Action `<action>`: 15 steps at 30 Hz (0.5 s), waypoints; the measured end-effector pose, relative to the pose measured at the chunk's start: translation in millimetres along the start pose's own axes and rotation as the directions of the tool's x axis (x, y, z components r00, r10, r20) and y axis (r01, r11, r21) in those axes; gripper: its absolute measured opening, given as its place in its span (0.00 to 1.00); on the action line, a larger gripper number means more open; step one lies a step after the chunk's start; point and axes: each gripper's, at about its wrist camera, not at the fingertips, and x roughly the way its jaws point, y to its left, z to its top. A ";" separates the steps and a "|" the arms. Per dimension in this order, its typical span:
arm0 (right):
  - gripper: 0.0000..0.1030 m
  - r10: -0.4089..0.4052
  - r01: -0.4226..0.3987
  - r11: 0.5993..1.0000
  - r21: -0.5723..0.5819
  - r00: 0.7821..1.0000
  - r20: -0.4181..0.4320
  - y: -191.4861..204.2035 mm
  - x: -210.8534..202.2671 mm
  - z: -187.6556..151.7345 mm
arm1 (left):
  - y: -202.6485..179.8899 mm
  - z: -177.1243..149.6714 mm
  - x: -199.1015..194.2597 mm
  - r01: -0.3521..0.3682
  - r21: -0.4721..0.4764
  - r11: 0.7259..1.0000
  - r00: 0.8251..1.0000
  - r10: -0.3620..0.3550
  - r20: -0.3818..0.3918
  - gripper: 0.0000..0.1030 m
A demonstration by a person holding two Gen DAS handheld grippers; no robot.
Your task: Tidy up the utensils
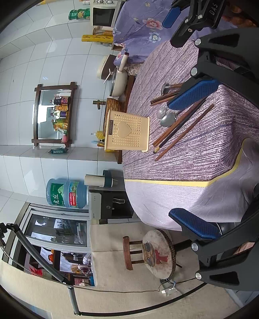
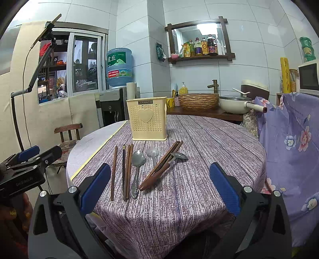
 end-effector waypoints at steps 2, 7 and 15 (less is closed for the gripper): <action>0.95 -0.001 0.001 1.000 0.000 1.000 0.000 0.2 0.0 -0.3 | 0.5 -0.2 -0.1 0.000 -0.001 1.000 1.000 0.000 0.000 0.95; 0.95 0.001 -0.001 1.000 0.000 1.000 -0.004 -0.6 0.9 0.8 | 0.7 -1.2 0.9 0.001 -0.003 1.000 1.000 -0.001 -0.003 0.95; 0.95 0.001 -0.001 1.000 -0.001 1.000 -0.009 0.1 1.8 0.8 | 0.7 -1.1 1.5 0.002 -0.003 1.000 1.000 -0.002 -0.004 0.95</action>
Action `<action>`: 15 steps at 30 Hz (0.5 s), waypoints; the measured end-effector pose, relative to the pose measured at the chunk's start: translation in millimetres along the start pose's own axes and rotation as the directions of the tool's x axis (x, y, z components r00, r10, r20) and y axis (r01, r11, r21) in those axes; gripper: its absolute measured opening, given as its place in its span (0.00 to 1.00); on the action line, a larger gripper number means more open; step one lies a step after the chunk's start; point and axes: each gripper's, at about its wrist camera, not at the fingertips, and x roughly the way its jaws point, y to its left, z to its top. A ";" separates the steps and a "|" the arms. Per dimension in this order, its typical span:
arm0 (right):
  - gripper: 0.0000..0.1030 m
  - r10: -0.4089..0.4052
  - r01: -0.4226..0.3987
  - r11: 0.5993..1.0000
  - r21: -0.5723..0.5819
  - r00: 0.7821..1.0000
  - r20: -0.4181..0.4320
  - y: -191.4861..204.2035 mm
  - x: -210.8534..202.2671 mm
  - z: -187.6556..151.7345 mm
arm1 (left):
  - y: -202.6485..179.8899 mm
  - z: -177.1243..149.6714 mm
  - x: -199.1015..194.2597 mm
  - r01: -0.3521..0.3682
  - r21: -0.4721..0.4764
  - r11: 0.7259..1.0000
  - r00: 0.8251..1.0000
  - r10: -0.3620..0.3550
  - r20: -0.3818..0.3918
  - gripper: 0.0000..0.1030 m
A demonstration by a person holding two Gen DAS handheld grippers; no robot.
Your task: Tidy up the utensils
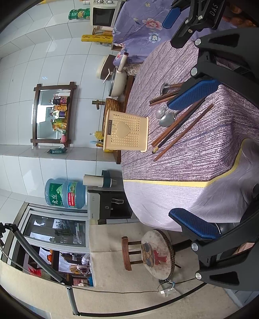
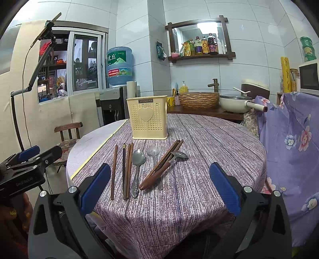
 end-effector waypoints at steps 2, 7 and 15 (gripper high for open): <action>0.95 0.001 -0.001 1.000 -0.001 1.000 0.000 0.4 -0.1 -0.2 | -0.1 -0.1 -0.2 0.001 -0.001 1.000 1.000 -0.001 0.001 0.95; 0.95 0.002 -0.002 1.000 0.000 1.000 -0.001 -0.3 1.5 0.2 | 0.0 0.3 0.0 0.001 0.000 1.000 1.000 -0.001 -0.001 0.95; 0.95 0.000 0.000 1.000 0.000 1.000 -0.003 -0.4 2.1 -0.2 | 0.3 -1.4 1.4 0.001 0.000 1.000 1.000 -0.001 -0.007 0.95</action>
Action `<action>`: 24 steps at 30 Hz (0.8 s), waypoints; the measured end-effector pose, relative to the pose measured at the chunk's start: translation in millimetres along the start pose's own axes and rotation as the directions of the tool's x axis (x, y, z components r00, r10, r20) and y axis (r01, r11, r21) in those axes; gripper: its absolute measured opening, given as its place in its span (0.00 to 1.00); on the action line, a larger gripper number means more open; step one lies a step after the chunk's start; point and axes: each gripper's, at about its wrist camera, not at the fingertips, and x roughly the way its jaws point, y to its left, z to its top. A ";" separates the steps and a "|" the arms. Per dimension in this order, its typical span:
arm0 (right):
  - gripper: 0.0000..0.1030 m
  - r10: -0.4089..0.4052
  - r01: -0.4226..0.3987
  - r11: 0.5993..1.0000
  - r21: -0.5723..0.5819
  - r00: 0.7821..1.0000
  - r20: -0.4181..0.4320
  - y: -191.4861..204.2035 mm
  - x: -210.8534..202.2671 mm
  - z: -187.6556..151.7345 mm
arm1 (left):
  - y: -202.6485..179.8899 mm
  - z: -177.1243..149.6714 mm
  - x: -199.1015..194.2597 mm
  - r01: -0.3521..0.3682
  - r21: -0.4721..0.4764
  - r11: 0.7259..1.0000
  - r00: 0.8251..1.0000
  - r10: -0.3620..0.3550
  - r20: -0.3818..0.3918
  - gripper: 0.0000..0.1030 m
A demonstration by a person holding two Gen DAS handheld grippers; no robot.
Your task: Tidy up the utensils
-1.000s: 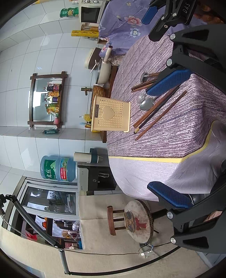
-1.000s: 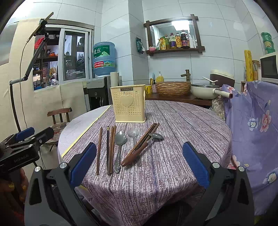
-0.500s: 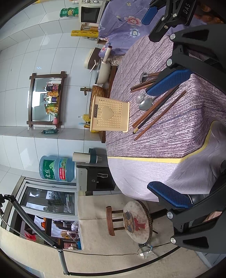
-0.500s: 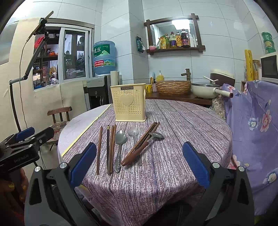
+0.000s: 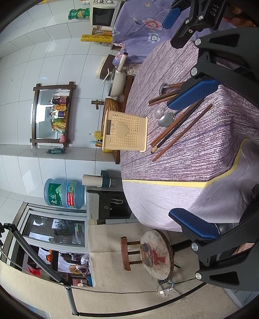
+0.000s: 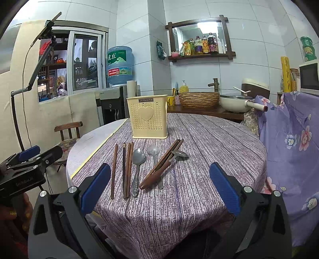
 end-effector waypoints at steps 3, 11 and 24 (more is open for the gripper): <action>0.95 0.001 -0.001 1.000 0.003 1.000 -0.002 -0.2 0.1 -0.3 | 0.1 -0.4 0.2 0.001 0.000 1.000 1.000 -0.001 -0.002 0.95; 0.95 -0.001 0.001 1.000 0.000 1.000 -0.010 0.1 3.1 -0.8 | 0.1 -2.0 0.9 0.000 0.002 1.000 1.000 0.000 -0.007 0.95; 0.95 -0.063 0.069 0.997 0.025 0.979 -0.192 -46.7 58.7 9.5 | 28.0 5.2 31.9 -0.074 -0.008 0.997 0.990 0.073 -0.120 0.95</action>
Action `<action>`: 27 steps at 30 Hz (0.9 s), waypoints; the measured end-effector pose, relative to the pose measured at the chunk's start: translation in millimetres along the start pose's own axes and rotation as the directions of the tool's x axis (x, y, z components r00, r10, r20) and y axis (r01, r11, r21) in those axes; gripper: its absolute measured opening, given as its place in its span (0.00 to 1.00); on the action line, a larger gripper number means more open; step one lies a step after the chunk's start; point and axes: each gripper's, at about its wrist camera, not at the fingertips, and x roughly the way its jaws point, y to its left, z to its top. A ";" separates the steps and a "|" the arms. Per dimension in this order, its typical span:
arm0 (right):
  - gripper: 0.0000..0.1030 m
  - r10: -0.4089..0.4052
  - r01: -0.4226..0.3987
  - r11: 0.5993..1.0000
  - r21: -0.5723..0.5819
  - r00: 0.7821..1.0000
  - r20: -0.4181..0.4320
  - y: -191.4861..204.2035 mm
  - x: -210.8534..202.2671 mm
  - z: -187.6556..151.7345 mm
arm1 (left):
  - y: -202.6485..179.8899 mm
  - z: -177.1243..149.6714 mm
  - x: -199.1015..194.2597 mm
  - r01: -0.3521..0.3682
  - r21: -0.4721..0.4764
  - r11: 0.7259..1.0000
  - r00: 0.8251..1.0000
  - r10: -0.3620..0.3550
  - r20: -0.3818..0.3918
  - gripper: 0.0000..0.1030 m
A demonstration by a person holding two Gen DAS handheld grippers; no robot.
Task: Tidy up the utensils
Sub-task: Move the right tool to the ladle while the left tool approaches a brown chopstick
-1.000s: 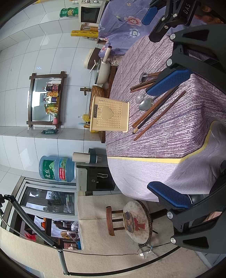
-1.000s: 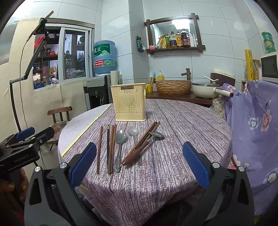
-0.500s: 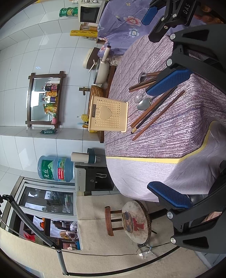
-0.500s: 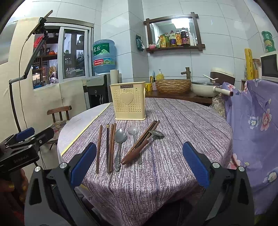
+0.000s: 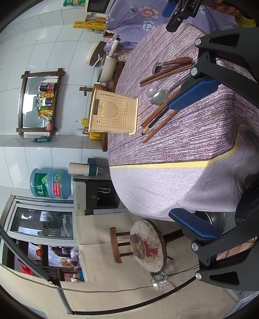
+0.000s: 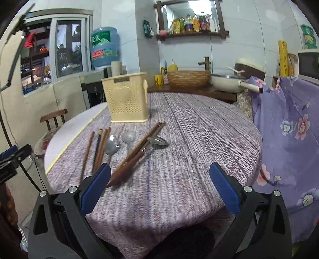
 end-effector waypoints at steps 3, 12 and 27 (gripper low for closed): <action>0.95 0.034 -0.032 0.999 0.028 0.995 -0.096 -10.5 25.7 8.7 | 1.8 4.8 12.9 0.006 -0.006 1.000 0.999 -0.007 -0.042 0.95; 0.95 0.129 -0.082 0.983 0.166 0.946 -0.299 -0.4 102.5 35.1 | -14.4 17.6 52.6 0.057 0.010 0.998 0.985 -0.055 -0.164 0.95; 0.75 0.012 -0.014 1.000 -0.002 0.902 -0.431 -0.6 133.7 39.9 | -26.7 22.5 75.6 0.087 0.041 0.995 0.973 -0.076 -0.219 0.95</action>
